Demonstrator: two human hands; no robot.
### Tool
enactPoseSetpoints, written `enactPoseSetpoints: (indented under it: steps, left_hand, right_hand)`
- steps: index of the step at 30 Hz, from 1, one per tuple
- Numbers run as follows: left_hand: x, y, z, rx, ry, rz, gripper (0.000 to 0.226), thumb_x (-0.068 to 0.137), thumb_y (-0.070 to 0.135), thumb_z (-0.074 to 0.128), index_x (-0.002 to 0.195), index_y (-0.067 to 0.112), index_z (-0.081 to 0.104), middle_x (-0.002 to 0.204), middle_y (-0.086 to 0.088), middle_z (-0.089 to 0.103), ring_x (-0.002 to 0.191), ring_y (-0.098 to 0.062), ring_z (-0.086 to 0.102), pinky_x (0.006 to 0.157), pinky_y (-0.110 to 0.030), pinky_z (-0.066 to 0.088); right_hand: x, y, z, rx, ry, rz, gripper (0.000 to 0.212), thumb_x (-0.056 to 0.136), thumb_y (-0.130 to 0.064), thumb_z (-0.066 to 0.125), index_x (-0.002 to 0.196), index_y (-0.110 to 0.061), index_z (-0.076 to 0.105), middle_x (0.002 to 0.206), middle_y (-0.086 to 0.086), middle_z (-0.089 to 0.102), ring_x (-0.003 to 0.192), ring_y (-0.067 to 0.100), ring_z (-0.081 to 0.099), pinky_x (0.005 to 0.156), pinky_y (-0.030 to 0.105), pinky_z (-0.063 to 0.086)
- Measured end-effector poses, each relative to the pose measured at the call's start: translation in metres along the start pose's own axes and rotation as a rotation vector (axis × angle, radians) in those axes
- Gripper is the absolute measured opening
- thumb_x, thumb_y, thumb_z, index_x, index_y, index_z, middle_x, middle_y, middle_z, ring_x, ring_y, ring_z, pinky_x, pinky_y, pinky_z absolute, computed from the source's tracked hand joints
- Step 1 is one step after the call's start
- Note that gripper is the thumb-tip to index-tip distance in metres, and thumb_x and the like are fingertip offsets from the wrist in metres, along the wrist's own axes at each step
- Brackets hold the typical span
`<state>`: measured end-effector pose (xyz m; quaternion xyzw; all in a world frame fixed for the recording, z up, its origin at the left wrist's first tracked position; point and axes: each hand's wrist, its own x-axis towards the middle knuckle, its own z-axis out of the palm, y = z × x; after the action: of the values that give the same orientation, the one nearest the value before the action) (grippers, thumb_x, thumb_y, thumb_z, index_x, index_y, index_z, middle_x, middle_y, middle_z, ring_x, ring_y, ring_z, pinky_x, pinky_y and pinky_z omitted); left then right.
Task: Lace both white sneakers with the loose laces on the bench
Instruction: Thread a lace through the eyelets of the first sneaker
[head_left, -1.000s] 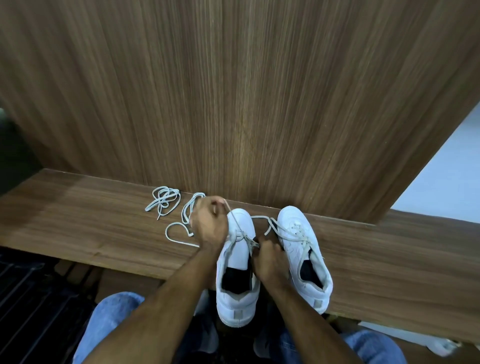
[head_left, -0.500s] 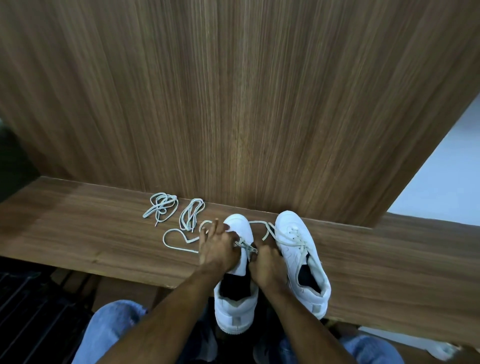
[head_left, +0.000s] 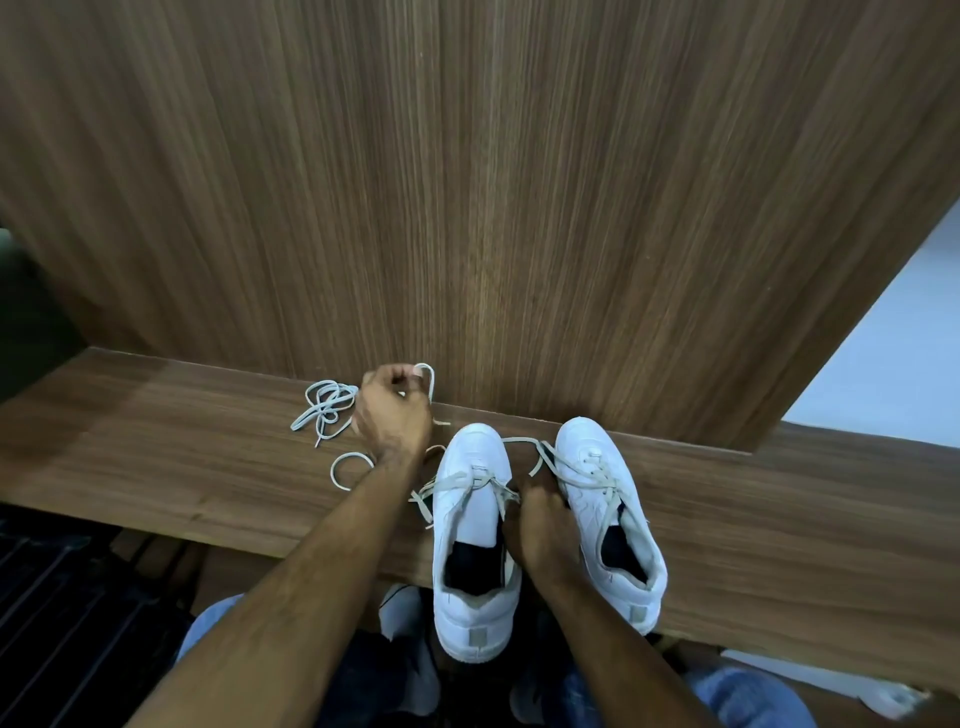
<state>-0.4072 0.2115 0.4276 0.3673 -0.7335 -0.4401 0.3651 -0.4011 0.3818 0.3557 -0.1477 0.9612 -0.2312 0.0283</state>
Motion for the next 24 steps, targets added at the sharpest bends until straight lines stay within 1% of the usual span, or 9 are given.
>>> enactPoseSetpoints:
  steps: [1, 4, 6, 9, 11, 14, 18, 21, 24]
  left_hand:
    - [0.001, 0.0, -0.001, 0.05, -0.038, 0.012, 0.004, 0.088, 0.031, 0.062, 0.085, 0.028, 0.063, 0.103, -0.003, 0.065, 0.099, -0.028, 0.062, 0.089, -0.044, 0.047]
    - [-0.011, -0.014, -0.003, 0.214, -0.171, 0.058, 0.028, 0.083, 0.03, 0.066, 0.109, 0.023, 0.06, 0.114, -0.006, 0.059, 0.11, -0.027, 0.055, 0.094, -0.043, 0.045]
    - [-0.028, -0.029, 0.0, 0.312, -0.322, 0.091, 0.024, 0.079, 0.033, 0.067, 0.099, 0.025, 0.058, 0.106, -0.005, 0.06, 0.105, -0.029, 0.056, 0.089, -0.04, 0.046]
    - [-0.053, -0.049, 0.006, 0.43, -0.647, 0.005, 0.019, 0.072, 0.039, 0.07, 0.075, 0.029, 0.054, 0.095, -0.002, 0.066, 0.095, -0.027, 0.062, 0.081, -0.032, 0.048]
    - [-0.061, -0.058, 0.008, 0.387, -0.638, -0.098, 0.012, 0.073, 0.028, 0.066, 0.065, 0.027, 0.057, 0.093, -0.004, 0.069, 0.094, -0.028, 0.064, 0.078, -0.028, 0.049]
    - [-0.06, -0.068, 0.009, 0.27, -0.521, -0.227, 0.024, 0.076, 0.019, 0.066, 0.054, 0.022, 0.057, 0.075, -0.006, 0.067, 0.087, -0.032, 0.064, 0.075, -0.029, 0.048]
    - [-0.059, -0.08, 0.007, 0.106, -0.482, -0.355, 0.033, 0.076, 0.019, 0.077, 0.05, 0.015, 0.057, 0.055, -0.001, 0.054, 0.067, -0.023, 0.055, 0.073, -0.031, 0.05]
    - [-0.063, -0.09, 0.009, 0.073, -0.465, -0.361, 0.034, 0.077, 0.024, 0.077, 0.048, 0.018, 0.058, 0.076, -0.018, 0.068, 0.083, -0.038, 0.065, 0.07, -0.03, 0.048]
    - [-0.069, -0.089, 0.007, 0.102, -0.494, -0.326, 0.026, 0.081, 0.03, 0.072, 0.058, 0.022, 0.065, 0.087, -0.016, 0.071, 0.093, -0.035, 0.065, 0.072, -0.031, 0.051]
  right_hand:
    - [0.0, 0.0, 0.0, -0.005, -0.006, -0.003, 0.028, 0.089, -0.017, 0.047, 0.113, -0.021, 0.06, 0.106, 0.007, 0.069, 0.103, 0.031, 0.065, 0.079, 0.038, 0.052]
    - [0.001, 0.001, -0.001, -0.008, -0.02, -0.001, 0.03, 0.089, -0.017, 0.047, 0.116, -0.021, 0.058, 0.109, 0.009, 0.067, 0.106, 0.033, 0.062, 0.082, 0.039, 0.05]
    - [0.0, 0.0, -0.002, 0.014, -0.027, 0.008, 0.029, 0.089, -0.019, 0.049, 0.116, -0.022, 0.058, 0.11, 0.009, 0.067, 0.106, 0.034, 0.062, 0.082, 0.039, 0.05]
    - [-0.001, 0.0, -0.004, 0.015, -0.037, 0.006, 0.032, 0.088, -0.019, 0.049, 0.118, -0.024, 0.056, 0.111, 0.009, 0.067, 0.107, 0.035, 0.061, 0.083, 0.039, 0.05]
    - [-0.002, 0.001, -0.005, 0.015, -0.031, 0.003, 0.032, 0.087, -0.018, 0.048, 0.117, -0.024, 0.056, 0.11, 0.009, 0.067, 0.107, 0.034, 0.061, 0.083, 0.039, 0.051]
    - [-0.001, 0.001, -0.006, 0.034, -0.026, -0.002, 0.032, 0.087, -0.016, 0.047, 0.116, -0.024, 0.057, 0.11, 0.008, 0.067, 0.107, 0.033, 0.06, 0.084, 0.037, 0.05]
    - [0.0, 0.0, -0.01, 0.006, -0.066, -0.04, 0.047, 0.086, -0.015, 0.047, 0.131, -0.031, 0.051, 0.119, 0.008, 0.066, 0.112, 0.033, 0.059, 0.089, 0.039, 0.051]
    - [0.004, -0.011, -0.013, -0.173, -0.103, -0.157, 0.056, 0.086, -0.01, 0.049, 0.137, -0.031, 0.043, 0.124, 0.008, 0.06, 0.109, 0.034, 0.061, 0.085, 0.04, 0.052]
    - [0.012, -0.024, -0.01, -0.29, -0.138, -0.234, 0.051, 0.087, -0.007, 0.049, 0.135, -0.026, 0.043, 0.139, 0.002, 0.04, 0.11, 0.034, 0.059, 0.083, 0.041, 0.049]
